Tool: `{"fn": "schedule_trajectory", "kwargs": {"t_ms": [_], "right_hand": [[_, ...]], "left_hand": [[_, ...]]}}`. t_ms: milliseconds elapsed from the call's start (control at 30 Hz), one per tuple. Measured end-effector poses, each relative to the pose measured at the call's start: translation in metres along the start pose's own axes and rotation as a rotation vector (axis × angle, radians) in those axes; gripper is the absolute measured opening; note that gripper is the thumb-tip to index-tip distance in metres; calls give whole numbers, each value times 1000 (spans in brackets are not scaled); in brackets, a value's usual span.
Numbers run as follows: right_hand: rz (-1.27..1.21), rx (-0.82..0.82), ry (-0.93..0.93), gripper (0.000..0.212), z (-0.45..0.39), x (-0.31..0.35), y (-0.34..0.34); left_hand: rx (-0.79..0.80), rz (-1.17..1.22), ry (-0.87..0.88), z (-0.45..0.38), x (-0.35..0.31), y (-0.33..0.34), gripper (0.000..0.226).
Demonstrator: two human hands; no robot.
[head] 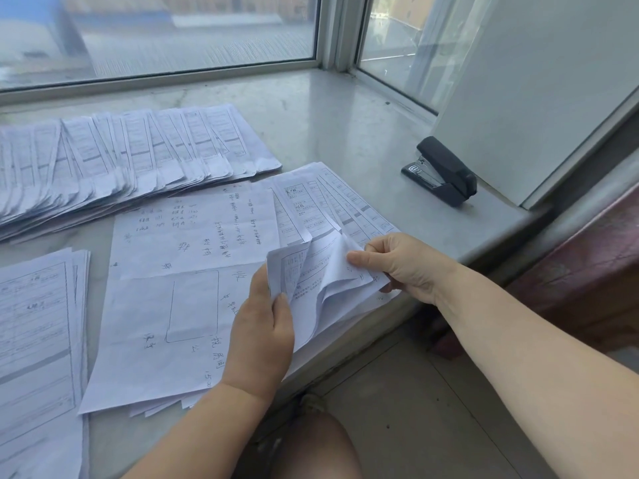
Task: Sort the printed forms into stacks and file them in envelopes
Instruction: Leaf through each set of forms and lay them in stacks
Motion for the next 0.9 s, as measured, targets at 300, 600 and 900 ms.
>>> {"fn": "schedule_trajectory", "kwargs": {"t_ms": [300,600,900], "right_hand": [[123,-80,114,21,8,-16,-15],[110,-82,137,20,3,-22,-13],[339,-184,-2,6,-2,-2,-7]], "left_hand": [[102,261,-15,-1,-7,3,12],[85,160,109,-3,-18,0,18],[109,15,140,-6,-22,8,19]]}}
Point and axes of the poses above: each hand's wrist, its own z-axis away from the middle knuckle, its own y-axis out of the palm, x = y × z, the point moved 10 cm from there along -z, towards the middle knuckle, and after that the axes turned 4 degrees about -z, right-handed, at the moved point
